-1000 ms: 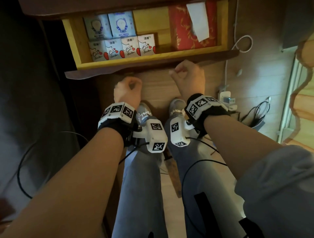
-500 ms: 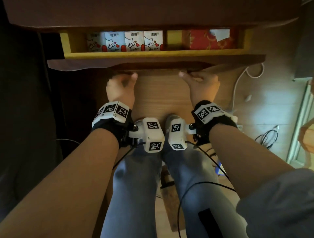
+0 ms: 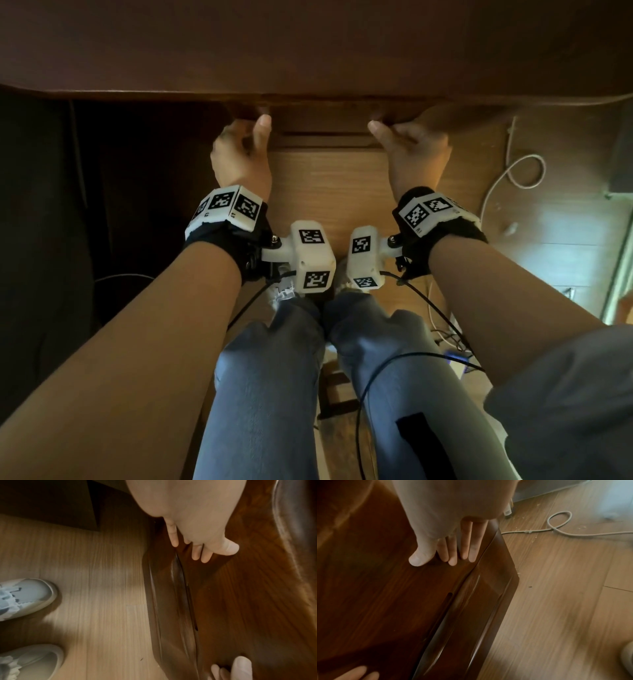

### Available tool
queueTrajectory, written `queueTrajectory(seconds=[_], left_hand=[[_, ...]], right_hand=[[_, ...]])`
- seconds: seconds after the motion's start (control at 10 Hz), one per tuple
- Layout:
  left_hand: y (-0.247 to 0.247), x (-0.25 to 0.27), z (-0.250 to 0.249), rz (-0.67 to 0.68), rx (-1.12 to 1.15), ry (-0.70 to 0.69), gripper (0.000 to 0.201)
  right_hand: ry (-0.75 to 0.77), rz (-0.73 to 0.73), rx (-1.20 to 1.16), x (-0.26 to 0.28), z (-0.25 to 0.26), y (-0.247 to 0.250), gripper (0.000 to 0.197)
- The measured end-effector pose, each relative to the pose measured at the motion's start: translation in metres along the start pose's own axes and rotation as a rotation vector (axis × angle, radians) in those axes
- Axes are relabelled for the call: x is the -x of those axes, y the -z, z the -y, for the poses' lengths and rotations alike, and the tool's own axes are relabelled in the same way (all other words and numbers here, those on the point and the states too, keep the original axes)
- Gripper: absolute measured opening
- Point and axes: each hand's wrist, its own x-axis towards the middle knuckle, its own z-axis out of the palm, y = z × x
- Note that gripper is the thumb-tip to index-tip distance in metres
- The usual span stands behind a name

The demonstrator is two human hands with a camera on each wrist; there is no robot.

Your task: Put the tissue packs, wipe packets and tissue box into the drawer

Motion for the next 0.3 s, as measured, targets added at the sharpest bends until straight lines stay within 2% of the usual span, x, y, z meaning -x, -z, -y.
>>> queueTrajectory(seconds=[0.2, 0.3], left_hand=[[-0.0014, -0.0030, 0.0025, 0.027, -0.028, -0.016, 0.039], [-0.0001, -0.0023, 0.0014, 0.010, -0.016, -0.005, 0.039]], right_hand=[[0.033, 0.032, -0.018, 0.0002, -0.0017, -0.0019, 0.036], [-0.029, 0.049, -0.076, -0.0010, -0.0027, -0.0047, 0.041]])
